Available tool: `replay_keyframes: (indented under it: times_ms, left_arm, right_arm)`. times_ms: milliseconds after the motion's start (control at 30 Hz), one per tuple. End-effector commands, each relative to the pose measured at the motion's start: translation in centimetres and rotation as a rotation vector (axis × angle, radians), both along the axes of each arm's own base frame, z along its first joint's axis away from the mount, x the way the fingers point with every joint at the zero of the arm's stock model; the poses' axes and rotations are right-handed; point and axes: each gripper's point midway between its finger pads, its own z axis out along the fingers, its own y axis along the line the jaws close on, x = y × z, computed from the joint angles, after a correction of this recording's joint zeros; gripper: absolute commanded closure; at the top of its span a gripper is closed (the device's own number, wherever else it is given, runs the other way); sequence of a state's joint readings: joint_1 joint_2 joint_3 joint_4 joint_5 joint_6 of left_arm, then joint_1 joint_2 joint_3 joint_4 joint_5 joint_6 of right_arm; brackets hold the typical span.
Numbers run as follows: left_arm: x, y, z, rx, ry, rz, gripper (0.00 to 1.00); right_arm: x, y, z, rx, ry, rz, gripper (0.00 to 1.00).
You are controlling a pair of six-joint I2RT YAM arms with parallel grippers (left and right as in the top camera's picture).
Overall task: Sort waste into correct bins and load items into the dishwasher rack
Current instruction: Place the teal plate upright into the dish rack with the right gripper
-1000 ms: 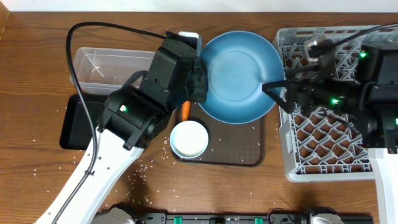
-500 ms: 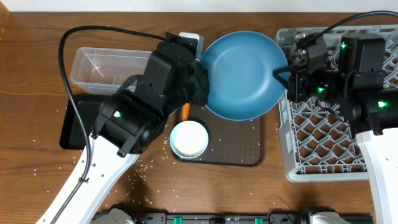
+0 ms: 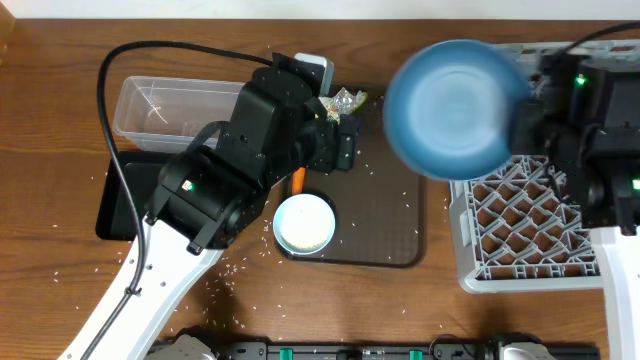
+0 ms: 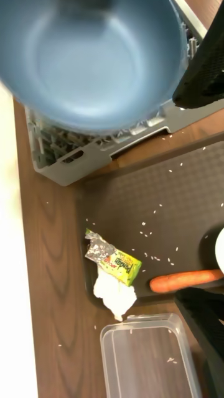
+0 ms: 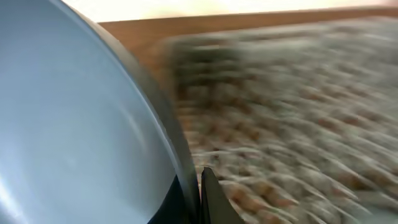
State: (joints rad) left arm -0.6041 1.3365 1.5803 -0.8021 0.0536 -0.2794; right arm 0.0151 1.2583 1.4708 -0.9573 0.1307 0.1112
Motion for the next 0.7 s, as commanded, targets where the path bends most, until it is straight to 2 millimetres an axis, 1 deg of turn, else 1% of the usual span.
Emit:
replay_keyframes:
  times_ms: [0, 100, 167, 200, 233, 300, 400, 467, 533, 567, 667]
  left_arm:
    - [-0.3, 0.3, 1.7, -0.017, -0.047, -0.010, 0.07]
    - [-0.4, 0.3, 1.6, -0.015, -0.043, -0.010, 0.06]
    - [-0.4, 0.3, 1.5, -0.013, -0.040, -0.010, 0.05]
    - [-0.5, 0.4, 1.5, -0.012, -0.037, -0.010, 0.06]
    - [-0.5, 0.4, 1.5, -0.011, -0.037, -0.010, 0.06]
    - [-0.5, 0.3, 1.5, -0.013, -0.036, -0.013, 0.05]
    - [-0.6, 0.3, 1.4, -0.011, -0.032, -0.014, 0.05]
    - [-0.7, 0.4, 1.2, -0.007, -0.025, -0.014, 0.05]
    - [-0.9, 0.5, 0.9, 0.001, -0.011, -0.016, 0.05]
    - [-1.0, 0.6, 0.7, 0.007, -0.004, -0.016, 0.01]
    - [-1.4, 0.8, 0.2, 0.023, 0.021, -0.016, 0.00]
  right_arm:
    - [-2.1, -8.2, 2.0, -0.206, -0.044, -0.392, 0.99]
    - [-4.2, -13.2, 4.3, -0.379, -0.078, -0.640, 0.99]
    - [-5.3, -15.7, 5.8, -0.499, -0.082, -0.750, 0.99]
    - [-5.3, -16.7, 6.4, -0.566, -0.067, -0.767, 0.99]
    - [-5.1, -17.2, 6.8, -0.606, -0.054, -0.762, 0.99]
    - [-3.9, -18.1, 7.1, -0.677, -0.027, -0.728, 0.99]
    - [-2.0, -18.9, 6.8, -0.788, 0.050, -0.650, 0.99]
    - [-0.6, -19.3, 6.2, -0.852, 0.107, -0.596, 0.99]
    - [0.6, -19.9, 5.2, -0.919, 0.181, -0.549, 0.99]
    - [1.1, -20.1, 4.6, -0.941, 0.212, -0.540, 0.99]
    - [1.8, -21.2, 2.8, -1.002, 0.315, -0.568, 0.99]
